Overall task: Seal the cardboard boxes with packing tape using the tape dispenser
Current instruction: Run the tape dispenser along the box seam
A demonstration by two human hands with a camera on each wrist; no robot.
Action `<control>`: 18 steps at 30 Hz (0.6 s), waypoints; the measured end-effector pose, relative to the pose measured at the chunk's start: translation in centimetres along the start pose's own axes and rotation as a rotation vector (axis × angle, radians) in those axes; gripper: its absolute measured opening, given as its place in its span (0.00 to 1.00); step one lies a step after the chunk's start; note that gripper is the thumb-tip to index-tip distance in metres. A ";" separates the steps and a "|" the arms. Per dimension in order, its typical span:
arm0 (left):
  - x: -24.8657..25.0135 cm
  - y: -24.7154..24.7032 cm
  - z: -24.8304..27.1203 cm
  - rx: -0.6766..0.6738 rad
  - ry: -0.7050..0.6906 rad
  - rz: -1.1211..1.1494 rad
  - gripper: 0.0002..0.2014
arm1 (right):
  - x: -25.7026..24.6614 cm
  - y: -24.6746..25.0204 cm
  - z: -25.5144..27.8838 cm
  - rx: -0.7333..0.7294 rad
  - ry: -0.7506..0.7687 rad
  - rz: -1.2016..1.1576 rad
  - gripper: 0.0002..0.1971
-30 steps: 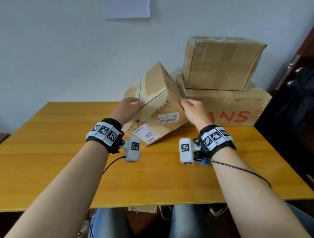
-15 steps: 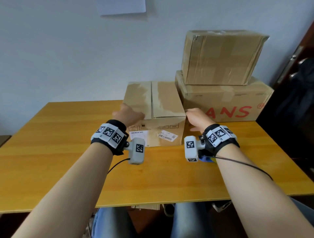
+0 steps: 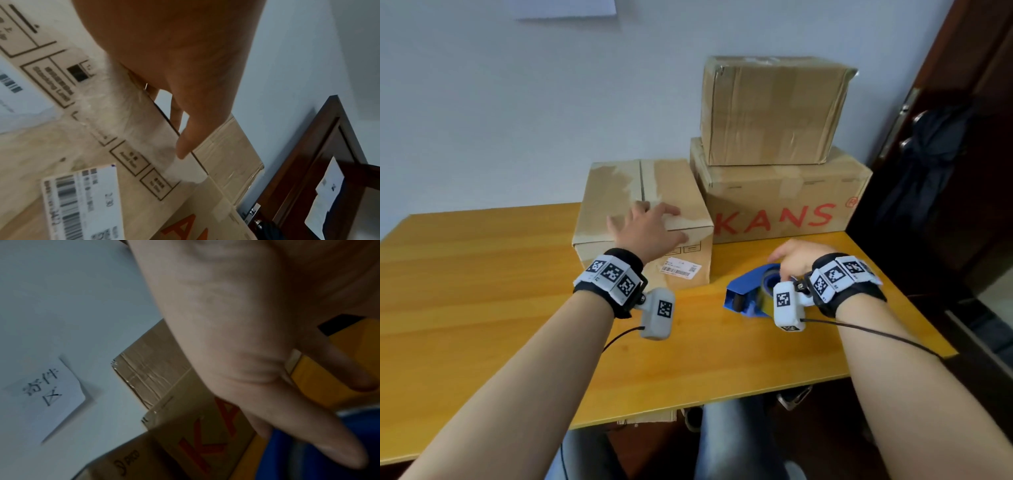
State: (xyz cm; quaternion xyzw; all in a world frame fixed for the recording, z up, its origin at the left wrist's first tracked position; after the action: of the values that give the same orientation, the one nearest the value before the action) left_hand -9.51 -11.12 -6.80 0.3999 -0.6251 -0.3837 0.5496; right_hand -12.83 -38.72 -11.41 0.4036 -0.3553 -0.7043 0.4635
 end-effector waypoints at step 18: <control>-0.5 2.9 0.4 0.075 0.020 0.574 0.08 | 1.2 1.2 -0.4 0.337 -0.045 -0.964 0.24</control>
State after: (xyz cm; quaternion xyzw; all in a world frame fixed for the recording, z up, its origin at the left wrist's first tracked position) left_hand -10.09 -9.50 -4.39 0.2307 -0.7210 -0.1851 0.6266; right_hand -12.36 -40.32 -10.77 0.5755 -0.2473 -0.7795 0.0068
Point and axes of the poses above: each hand's wrist, its own z-axis away from the middle knuckle, its own y-axis out of the back of the hand, x = y × z, the point moved 7 cm from there along -z, towards the middle knuckle, and after that the axes turned 2 degrees about x, right-handed, at the moved point
